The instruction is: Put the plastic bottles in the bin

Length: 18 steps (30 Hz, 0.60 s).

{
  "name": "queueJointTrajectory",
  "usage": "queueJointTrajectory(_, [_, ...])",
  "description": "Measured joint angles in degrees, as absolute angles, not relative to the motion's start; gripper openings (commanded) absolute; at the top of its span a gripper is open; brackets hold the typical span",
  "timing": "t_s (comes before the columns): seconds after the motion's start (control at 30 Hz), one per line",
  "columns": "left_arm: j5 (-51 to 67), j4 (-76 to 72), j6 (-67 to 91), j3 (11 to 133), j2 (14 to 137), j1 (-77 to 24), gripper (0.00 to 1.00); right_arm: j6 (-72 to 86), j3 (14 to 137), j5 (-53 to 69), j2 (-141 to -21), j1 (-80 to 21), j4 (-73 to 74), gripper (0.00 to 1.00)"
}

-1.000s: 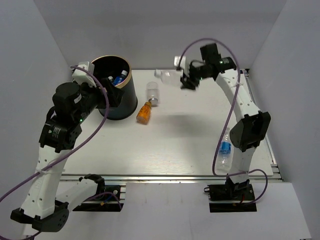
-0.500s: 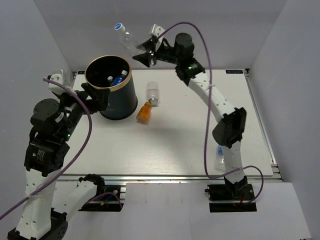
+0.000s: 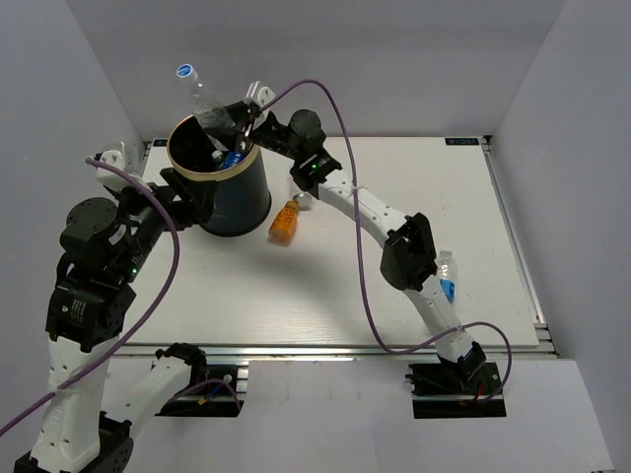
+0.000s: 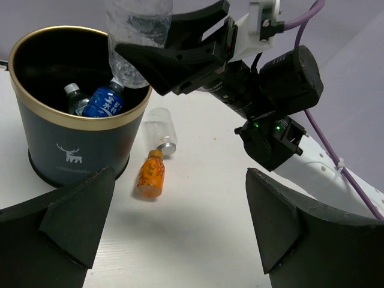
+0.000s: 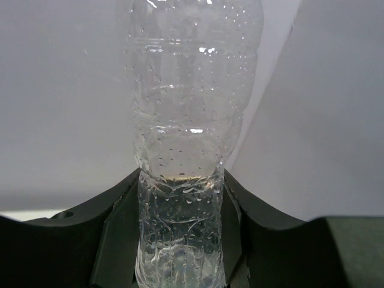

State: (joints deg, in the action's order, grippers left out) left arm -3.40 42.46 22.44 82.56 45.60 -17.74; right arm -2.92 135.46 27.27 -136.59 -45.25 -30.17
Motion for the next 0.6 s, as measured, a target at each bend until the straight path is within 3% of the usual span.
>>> queueJointTrajectory(0.07, [-2.5,43.2,22.4,82.6,45.8,-17.7,1.0,-2.3,136.0,26.8,-136.8,-46.2,-31.9,0.61])
queueJointTrajectory(0.17, [-0.3,43.9,22.1,82.6,46.3,-17.7,1.0,-1.4,136.1,26.1,-137.1,-46.6,-33.6,0.85])
queueJointTrajectory(0.6, [10.9,43.2,20.4,80.8,49.8,-17.7,1.0,-2.7,134.3,24.3,-137.4,-44.5,-33.0,0.86])
